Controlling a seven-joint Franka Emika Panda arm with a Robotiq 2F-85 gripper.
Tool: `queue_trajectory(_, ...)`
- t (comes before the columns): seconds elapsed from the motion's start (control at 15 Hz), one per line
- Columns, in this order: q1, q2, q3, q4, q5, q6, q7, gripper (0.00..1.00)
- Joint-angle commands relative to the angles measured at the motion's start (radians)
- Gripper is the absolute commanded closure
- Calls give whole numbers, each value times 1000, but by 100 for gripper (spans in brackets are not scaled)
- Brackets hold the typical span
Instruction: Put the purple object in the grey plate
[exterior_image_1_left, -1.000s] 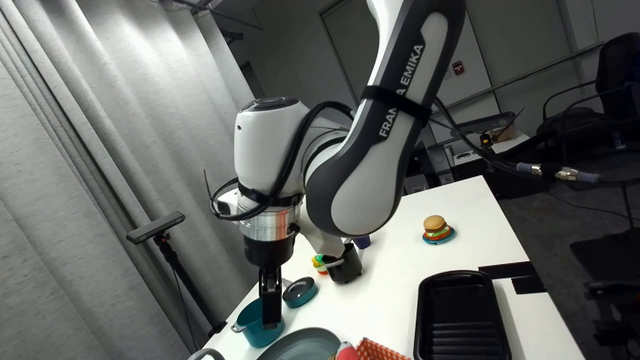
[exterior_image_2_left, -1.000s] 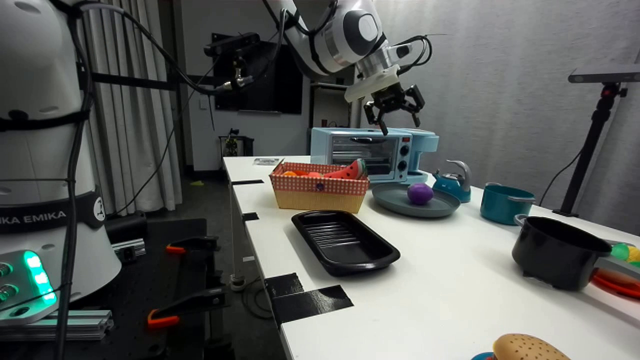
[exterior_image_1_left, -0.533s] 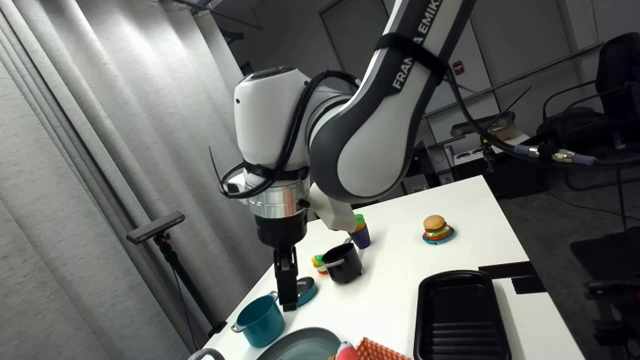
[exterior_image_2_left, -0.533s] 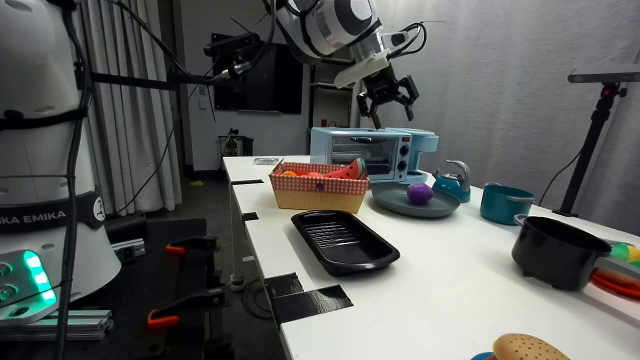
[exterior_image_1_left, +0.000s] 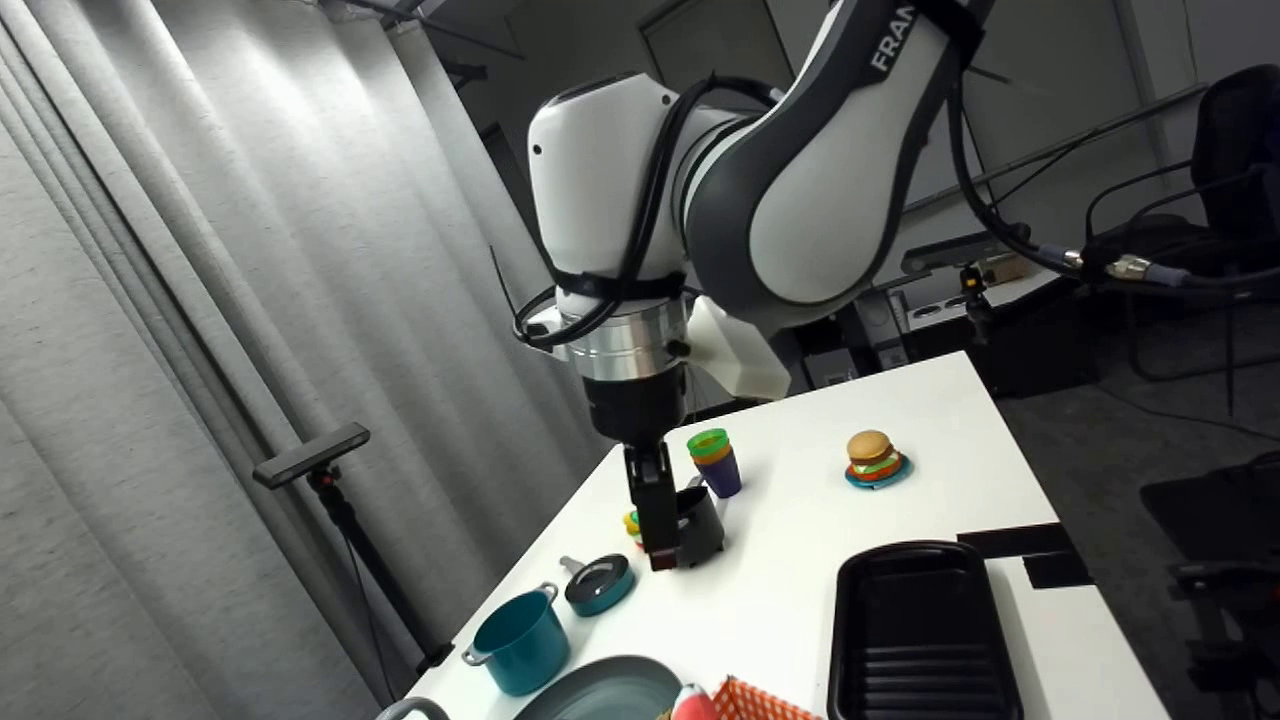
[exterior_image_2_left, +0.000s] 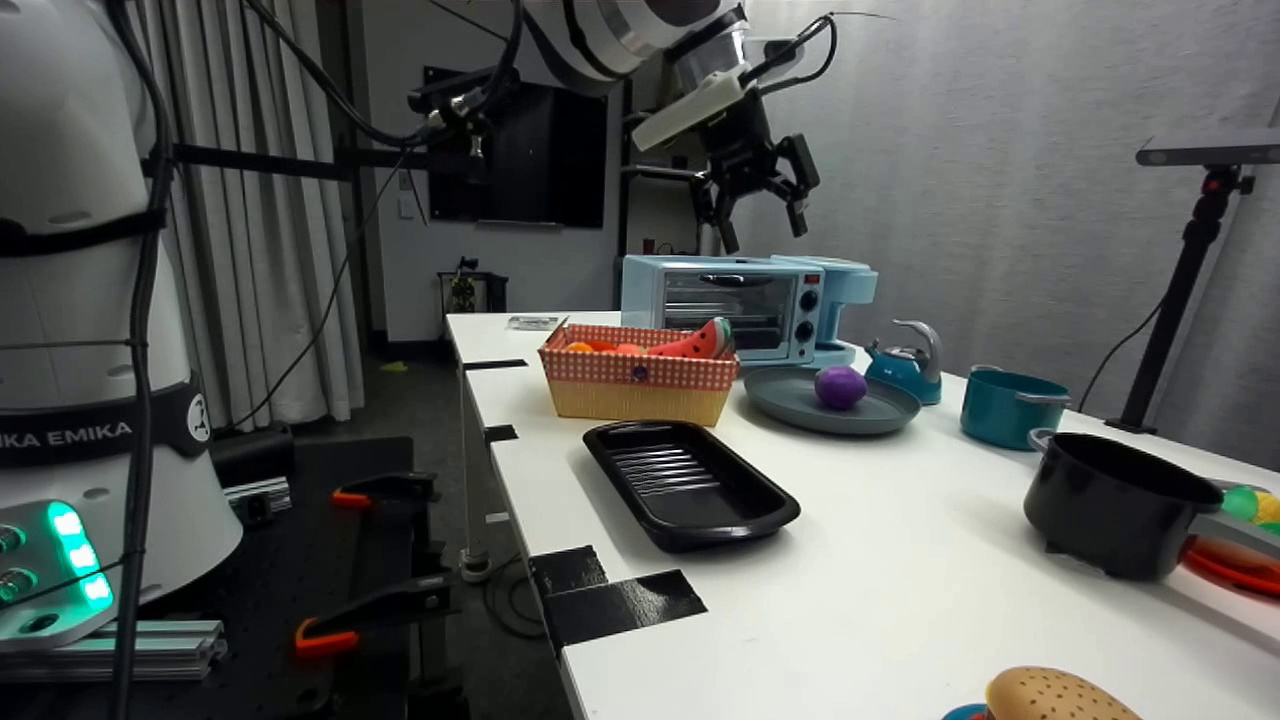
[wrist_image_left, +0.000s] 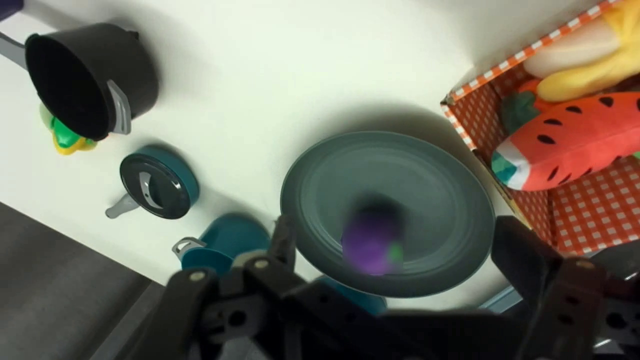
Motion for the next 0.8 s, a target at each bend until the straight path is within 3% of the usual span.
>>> queue_trajectory(0.0,-47,-112,45,-97,43,-52,3,0)
queue_trajectory(0.6,-87,-212,61,-204,101,-67,-6,0)
queue_trajectory(0.73,-92,-162,67,-168,85,-49,-9,0)
